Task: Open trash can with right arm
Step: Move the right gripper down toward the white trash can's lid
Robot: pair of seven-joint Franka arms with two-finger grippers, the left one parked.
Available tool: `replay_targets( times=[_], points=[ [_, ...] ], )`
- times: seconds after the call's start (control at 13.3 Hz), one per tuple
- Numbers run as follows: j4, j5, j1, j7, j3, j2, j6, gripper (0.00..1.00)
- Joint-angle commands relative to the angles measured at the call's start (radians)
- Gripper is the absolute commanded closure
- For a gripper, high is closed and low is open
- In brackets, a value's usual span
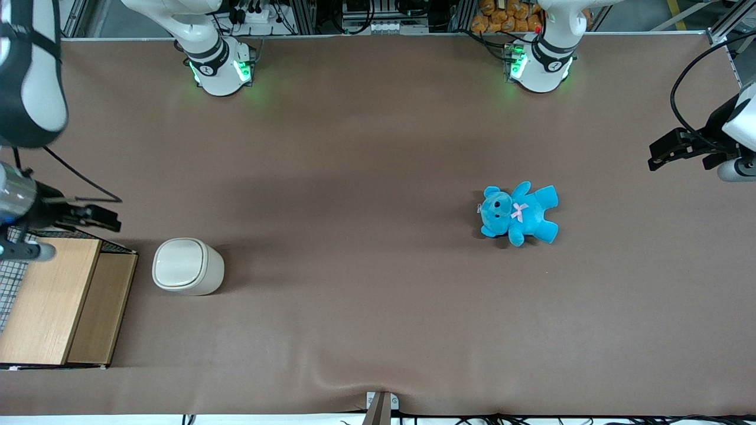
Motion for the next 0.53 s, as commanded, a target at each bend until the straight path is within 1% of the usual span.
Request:
replay_targets(
  times=[0.0,0.08,0.23,0.3,0.45],
  points=[
    [0.025,-0.027,0.002,-0.002,0.006,0.042,0.013,0.47],
    [0.025,-0.027,0.002,-0.008,0.006,0.053,0.031,0.53],
    [0.023,-0.024,-0.001,-0.009,0.006,0.076,0.046,0.68],
    [0.023,-0.022,0.002,-0.006,0.006,0.083,0.071,0.80],
    [0.023,-0.022,0.002,-0.002,0.006,0.122,0.097,0.88]
  ],
)
